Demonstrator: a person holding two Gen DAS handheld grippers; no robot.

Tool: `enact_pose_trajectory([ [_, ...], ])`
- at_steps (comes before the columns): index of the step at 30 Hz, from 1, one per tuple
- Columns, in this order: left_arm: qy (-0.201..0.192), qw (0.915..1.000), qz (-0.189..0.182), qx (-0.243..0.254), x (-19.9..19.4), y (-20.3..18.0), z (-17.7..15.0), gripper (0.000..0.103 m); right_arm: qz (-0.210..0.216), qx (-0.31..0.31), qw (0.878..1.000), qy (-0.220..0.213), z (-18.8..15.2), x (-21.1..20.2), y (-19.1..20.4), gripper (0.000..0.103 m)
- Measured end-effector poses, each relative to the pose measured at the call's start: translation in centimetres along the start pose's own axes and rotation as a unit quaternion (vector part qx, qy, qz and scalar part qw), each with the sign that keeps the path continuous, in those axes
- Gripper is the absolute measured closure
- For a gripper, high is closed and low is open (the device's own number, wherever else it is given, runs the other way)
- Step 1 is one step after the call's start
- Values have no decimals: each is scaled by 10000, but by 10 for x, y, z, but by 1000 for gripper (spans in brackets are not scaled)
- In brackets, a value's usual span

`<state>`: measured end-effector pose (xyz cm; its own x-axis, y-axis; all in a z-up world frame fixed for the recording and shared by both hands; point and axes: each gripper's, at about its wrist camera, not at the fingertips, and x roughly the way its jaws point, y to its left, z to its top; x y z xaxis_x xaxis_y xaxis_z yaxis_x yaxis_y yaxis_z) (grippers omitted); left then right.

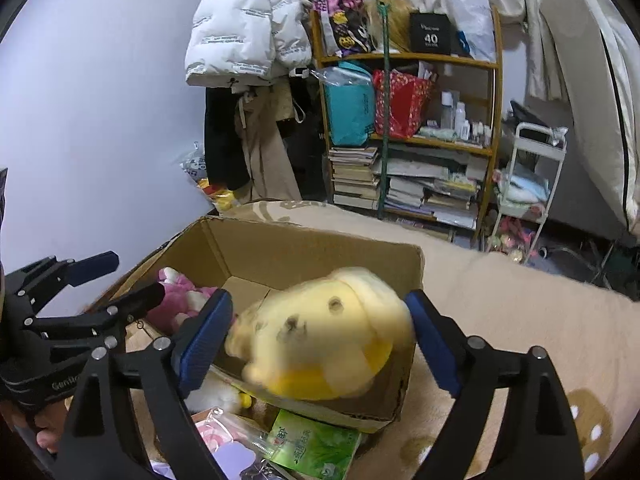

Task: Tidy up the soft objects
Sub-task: 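Carry the dog plush into the box with the right tool while the left drops the bear in, then open both tools and move them back over the remaining toys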

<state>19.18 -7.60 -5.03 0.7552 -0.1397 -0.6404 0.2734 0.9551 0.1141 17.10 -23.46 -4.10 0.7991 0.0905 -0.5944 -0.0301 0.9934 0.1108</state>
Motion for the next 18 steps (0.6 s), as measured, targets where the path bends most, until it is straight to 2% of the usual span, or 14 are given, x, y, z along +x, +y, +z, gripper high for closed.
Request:
enact_pose_trajectory([
  [2, -59, 10000, -33, 47, -6, 0, -2, 16, 28, -3, 10000, -28, 1, -4, 3, 3],
  [9, -76, 9999, 65, -42, -22, 7, -8, 11, 70, 277, 9996, -73, 2, -21, -2, 0],
  [18, -28, 9998, 109, -171, -54, 12, -18, 5, 85, 344, 9989, -314, 1, -65, 1, 0],
])
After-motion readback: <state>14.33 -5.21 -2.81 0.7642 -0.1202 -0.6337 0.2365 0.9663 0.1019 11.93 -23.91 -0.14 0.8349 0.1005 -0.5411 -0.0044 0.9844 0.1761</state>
